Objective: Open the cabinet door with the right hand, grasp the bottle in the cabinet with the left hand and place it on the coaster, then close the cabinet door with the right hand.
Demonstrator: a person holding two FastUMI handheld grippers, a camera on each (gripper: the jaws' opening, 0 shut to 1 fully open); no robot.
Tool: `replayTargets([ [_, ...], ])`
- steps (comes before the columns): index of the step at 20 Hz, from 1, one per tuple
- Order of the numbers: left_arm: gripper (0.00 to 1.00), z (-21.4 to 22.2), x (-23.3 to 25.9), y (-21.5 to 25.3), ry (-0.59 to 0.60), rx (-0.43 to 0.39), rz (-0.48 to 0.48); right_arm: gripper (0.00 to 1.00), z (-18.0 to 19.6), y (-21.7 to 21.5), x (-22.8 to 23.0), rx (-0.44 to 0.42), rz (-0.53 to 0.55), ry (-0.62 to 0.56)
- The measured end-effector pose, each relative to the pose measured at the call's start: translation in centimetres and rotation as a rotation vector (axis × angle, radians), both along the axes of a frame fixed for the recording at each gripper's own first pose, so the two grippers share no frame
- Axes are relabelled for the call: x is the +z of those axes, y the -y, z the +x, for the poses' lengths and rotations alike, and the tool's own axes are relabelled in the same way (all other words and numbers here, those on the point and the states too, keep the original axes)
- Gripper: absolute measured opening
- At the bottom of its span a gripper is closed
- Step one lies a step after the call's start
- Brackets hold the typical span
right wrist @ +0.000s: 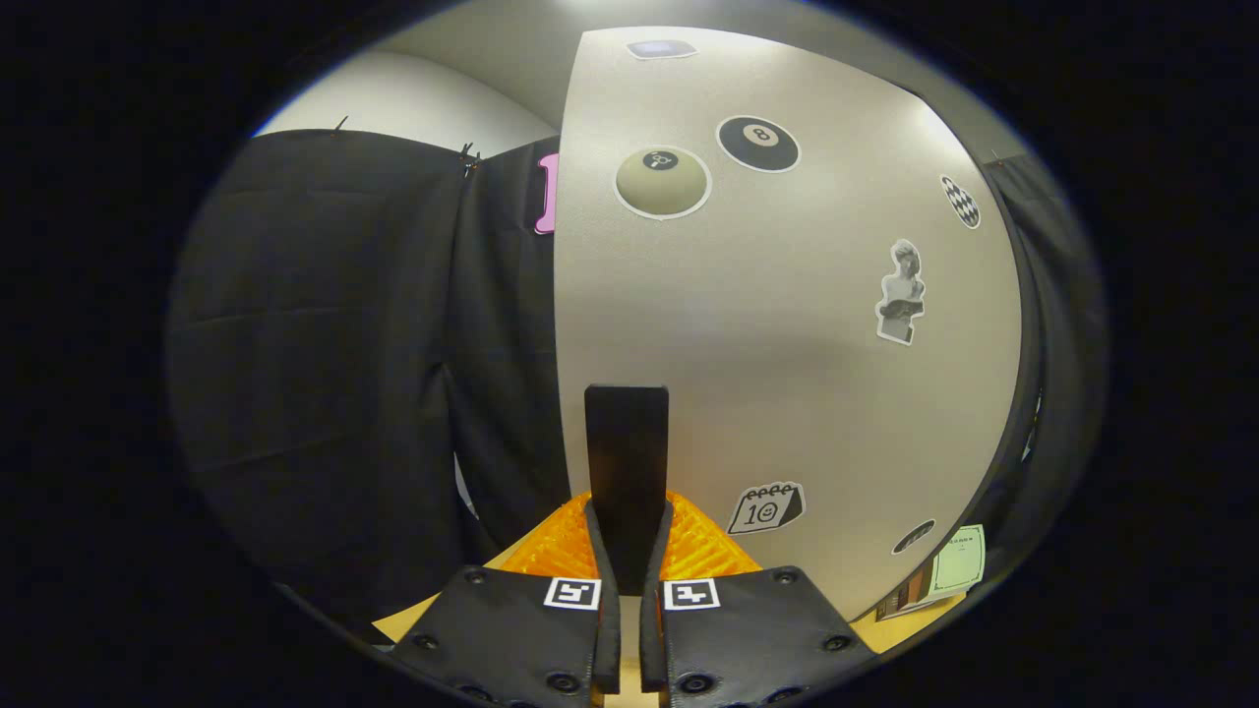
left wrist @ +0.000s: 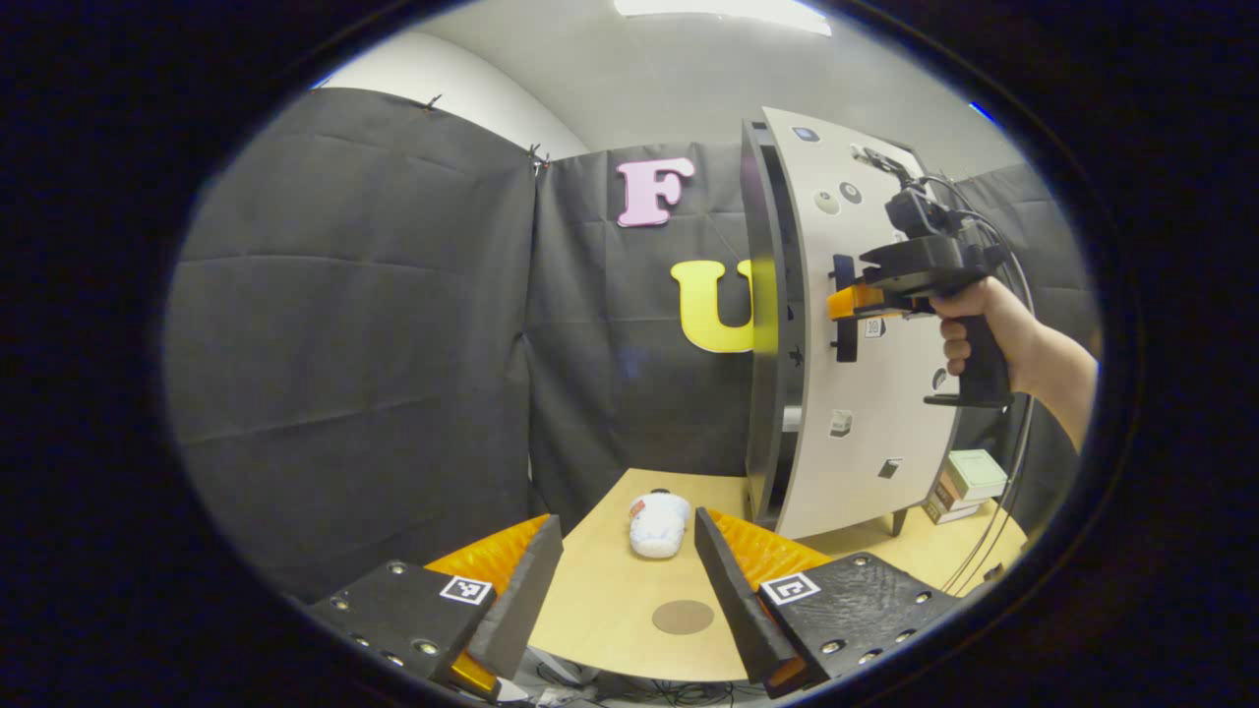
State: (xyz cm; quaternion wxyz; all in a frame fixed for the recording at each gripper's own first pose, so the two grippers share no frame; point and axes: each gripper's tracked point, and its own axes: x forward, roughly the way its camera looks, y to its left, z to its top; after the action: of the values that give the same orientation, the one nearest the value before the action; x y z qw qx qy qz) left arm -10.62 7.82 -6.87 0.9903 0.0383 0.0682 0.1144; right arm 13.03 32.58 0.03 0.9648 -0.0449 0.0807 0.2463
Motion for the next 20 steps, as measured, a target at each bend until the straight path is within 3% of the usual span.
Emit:
replayTargets([
  [6,0.82,-2.4,1.6,3.9,0.008,0.007,-0.050,0.10,-1.4,0.5,0.5,0.082,-0.015,-0.005],
  [11,0.82,-4.2,3.4,6.2,0.023,0.007,0.000,0.09,-1.4,1.2,0.7,0.121,-0.008,0.001],
  [20,0.82,-6.3,2.5,11.7,0.012,-0.027,-0.059,0.10,-3.2,4.3,0.8,0.117,0.034,0.011],
])
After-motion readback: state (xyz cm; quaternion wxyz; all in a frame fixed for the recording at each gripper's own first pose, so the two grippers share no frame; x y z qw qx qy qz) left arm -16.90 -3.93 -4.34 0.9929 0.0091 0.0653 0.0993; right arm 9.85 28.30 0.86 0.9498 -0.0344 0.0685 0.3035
